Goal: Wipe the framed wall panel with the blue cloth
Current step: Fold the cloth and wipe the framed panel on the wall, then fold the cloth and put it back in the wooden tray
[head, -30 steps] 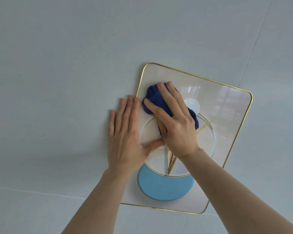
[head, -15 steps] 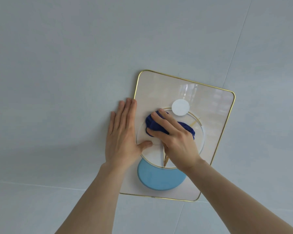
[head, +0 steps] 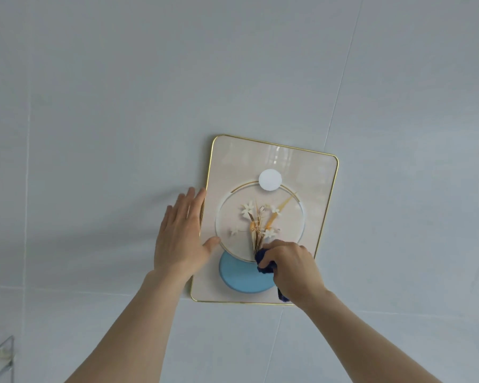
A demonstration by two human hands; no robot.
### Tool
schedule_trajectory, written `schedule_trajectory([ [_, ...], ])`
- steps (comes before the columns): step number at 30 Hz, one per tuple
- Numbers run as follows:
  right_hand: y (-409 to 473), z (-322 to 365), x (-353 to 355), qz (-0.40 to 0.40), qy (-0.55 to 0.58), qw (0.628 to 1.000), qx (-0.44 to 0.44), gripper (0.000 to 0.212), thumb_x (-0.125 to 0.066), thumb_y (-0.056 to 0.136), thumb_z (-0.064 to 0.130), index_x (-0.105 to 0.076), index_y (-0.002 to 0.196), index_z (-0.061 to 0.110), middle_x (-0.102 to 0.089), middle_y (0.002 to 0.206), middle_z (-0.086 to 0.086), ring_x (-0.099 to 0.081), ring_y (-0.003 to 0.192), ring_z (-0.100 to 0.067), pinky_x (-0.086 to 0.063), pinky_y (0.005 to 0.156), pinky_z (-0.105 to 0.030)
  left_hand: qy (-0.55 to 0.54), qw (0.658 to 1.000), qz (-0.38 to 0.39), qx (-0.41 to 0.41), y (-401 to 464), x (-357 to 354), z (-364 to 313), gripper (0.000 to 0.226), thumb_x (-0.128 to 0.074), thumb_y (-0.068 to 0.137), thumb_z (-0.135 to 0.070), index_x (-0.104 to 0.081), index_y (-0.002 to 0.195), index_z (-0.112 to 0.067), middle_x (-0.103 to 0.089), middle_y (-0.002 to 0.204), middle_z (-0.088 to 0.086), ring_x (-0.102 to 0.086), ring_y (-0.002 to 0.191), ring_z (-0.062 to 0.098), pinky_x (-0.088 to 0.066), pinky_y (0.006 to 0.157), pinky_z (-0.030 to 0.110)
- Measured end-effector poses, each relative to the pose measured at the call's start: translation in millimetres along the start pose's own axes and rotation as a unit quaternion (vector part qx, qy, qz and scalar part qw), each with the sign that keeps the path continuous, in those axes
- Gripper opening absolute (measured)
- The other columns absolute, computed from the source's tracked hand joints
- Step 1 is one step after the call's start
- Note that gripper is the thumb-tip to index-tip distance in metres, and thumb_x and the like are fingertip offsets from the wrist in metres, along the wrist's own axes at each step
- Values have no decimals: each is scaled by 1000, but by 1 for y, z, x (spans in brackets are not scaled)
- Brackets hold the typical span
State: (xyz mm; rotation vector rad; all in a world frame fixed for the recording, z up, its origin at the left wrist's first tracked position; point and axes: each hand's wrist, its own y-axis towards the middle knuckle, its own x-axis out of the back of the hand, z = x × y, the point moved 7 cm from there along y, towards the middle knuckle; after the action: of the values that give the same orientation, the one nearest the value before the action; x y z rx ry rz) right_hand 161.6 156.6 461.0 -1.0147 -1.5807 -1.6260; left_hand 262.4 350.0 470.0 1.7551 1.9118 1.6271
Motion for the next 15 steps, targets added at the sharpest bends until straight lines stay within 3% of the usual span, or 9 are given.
schedule_trajectory([
  [6,-42,-27,-15,4,199,972,-127,38,-65,79,-8,-79,74,28,-70,84,13,-70,83,-19,-49,64,-15,-49,999,16,0,-46,-12,-24,65,-78,87,-41,-52,146,-34,-56,149,-11,-49,139,18,-41,111,36],
  [9,-56,-38,-13,17,296,941,-161,39,-74,75,-7,-71,67,31,-75,89,3,-72,84,-22,-62,74,-30,-75,992,101,-4,-68,-37,-37,58,-76,88,-46,-53,141,-41,-59,140,-19,-53,132,12,-45,101,31],
  [11,-64,-43,-14,39,368,912,-178,34,-81,71,-7,-68,73,24,-76,93,-4,-74,86,-29,-64,76,-41,-107,979,176,-9,-83,-57,-48,58,-75,88,-52,-53,141,-44,-58,139,-23,-53,131,6,-47,102,28],
  [15,-81,-57,-20,72,476,857,-184,44,-85,72,-8,-57,95,17,-74,110,-12,-76,92,-36,-62,72,-43,-174,949,264,-4,-108,-83,-66,42,-73,95,-42,-59,135,-44,-68,132,-23,-61,126,2,-51,109,37],
])
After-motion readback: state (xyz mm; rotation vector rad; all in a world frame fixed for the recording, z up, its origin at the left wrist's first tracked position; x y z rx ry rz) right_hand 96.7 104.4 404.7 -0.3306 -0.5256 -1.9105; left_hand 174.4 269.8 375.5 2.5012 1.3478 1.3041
